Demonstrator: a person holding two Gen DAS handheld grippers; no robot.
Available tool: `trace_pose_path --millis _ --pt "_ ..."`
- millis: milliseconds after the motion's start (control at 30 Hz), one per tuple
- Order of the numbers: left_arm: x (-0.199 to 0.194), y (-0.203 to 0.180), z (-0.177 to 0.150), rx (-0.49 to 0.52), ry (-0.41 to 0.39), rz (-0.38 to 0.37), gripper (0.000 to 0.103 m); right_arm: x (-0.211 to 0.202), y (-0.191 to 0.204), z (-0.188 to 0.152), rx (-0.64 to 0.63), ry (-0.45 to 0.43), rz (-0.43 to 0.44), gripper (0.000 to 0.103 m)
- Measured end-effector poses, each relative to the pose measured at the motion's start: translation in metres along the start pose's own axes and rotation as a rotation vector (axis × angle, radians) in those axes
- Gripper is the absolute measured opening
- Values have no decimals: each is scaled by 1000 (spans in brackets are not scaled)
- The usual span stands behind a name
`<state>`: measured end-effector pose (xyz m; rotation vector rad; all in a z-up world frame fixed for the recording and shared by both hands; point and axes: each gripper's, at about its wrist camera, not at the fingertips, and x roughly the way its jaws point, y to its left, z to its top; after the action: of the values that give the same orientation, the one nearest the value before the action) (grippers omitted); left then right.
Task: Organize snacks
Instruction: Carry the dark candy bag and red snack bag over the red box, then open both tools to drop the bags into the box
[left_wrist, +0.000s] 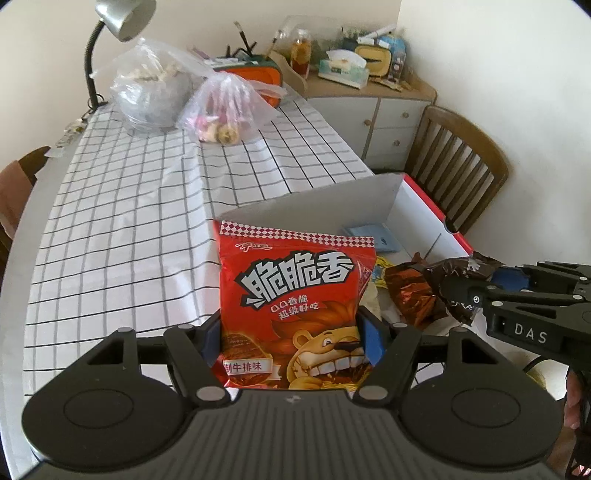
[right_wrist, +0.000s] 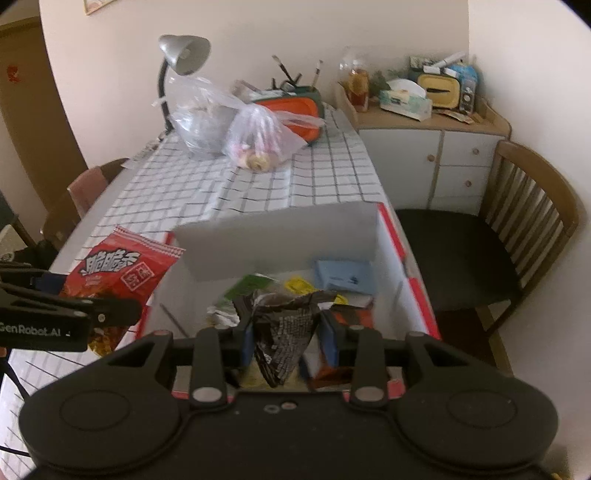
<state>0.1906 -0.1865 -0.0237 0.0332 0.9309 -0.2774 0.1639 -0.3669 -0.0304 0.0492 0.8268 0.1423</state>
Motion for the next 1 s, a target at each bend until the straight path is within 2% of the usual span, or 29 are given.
trace_pose_path --millis 267,567,767,1000 --pt "39 -22 7 1 44 8 72 27 -23 -6 -25 52 -14 34" --pt "74 -39 1 25 86 22 72 51 -25 -17 -92 97 -11 33" --pt "89 -46 -4 37 108 31 72 59 -29 -21 -91 119 -7 33" --pt "98 -49 -12 45 131 23 72 57 -35 -25 -66 119 8 38"
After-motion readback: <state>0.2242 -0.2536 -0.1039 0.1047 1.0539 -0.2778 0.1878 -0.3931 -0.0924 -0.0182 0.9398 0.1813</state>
